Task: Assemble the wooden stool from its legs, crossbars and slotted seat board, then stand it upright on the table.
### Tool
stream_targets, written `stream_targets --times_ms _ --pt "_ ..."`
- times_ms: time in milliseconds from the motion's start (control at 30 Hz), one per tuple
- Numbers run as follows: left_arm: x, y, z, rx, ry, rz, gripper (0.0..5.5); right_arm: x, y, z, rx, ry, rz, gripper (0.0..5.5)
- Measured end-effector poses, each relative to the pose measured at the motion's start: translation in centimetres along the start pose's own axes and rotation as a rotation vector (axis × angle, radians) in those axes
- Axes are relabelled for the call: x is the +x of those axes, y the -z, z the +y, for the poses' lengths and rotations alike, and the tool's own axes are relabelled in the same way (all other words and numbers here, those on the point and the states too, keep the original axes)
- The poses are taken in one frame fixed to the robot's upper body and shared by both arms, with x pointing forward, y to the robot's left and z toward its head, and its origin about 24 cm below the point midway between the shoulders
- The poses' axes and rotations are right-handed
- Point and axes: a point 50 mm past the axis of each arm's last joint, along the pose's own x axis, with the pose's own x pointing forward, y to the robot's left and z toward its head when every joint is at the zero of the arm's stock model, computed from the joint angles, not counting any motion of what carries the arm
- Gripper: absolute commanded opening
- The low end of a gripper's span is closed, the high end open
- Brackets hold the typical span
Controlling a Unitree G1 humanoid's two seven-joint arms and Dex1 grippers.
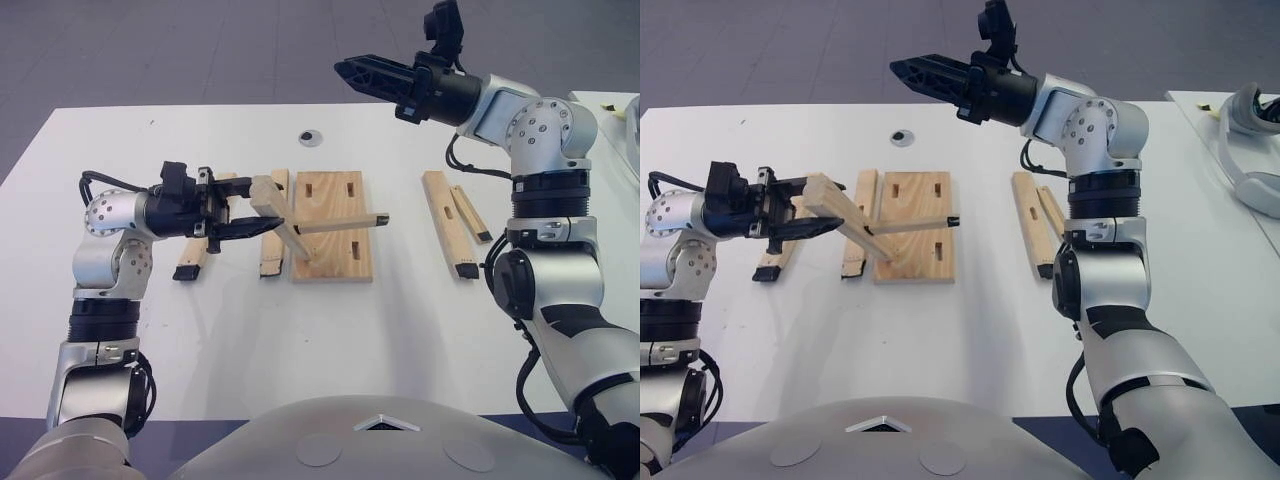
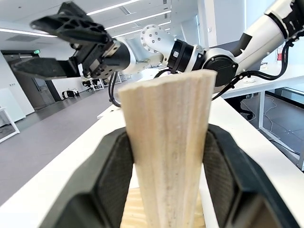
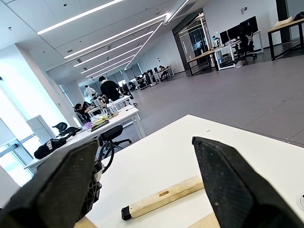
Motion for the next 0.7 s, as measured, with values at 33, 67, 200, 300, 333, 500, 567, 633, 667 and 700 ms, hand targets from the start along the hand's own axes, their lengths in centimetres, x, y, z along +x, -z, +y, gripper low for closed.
stream_targets --times_ms 33,67,200,300,333,500,567,633,667,700 --pt "-0.3 0.2 0.5 -0.029 -0.024 -0.005 2.05 0.0 0.0 0.0 0.0 0.004 -0.002 3.69" --pt "-0.4 0.3 0.7 -0.035 -0.031 -0.006 2.05 0.0 0.1 0.0 0.002 0.006 -0.003 3.69" --pt "-0.3 0.9 0.3 -0.04 -0.037 -0.007 2.05 -0.2 0.3 -0.1 0.018 0.027 -0.012 3.69" --pt "0.1 1.4 -0.9 -0.048 -0.029 0.007 2.05 -0.4 0.1 -0.2 0.023 0.049 -0.032 3.69" --pt "0.2 1.4 -1.0 -0.05 -0.026 0.015 2.05 -0.4 0.1 -0.3 0.026 0.053 -0.039 3.69" --pt "0.5 1.1 -1.2 -0.075 -0.018 0.055 2.05 -0.2 0.1 -0.4 0.045 0.07 -0.065 3.69" --pt "0.5 1.0 -1.0 -0.085 -0.017 0.066 2.05 -0.3 0.0 -0.4 0.05 0.072 -0.076 3.69" --pt "0.6 0.9 -0.8 -0.113 -0.013 0.091 2.54 -0.4 -0.1 -0.4 0.055 0.076 -0.089 3.69" --pt "0.5 1.4 -0.9 -0.161 -0.012 0.117 2.79 -0.4 -0.1 -0.4 0.057 0.077 -0.091 3.69" --pt "-0.1 3.8 -1.7 -0.299 -0.038 0.206 3.0 -0.3 -0.1 -0.4 0.063 0.076 -0.092 3.69"
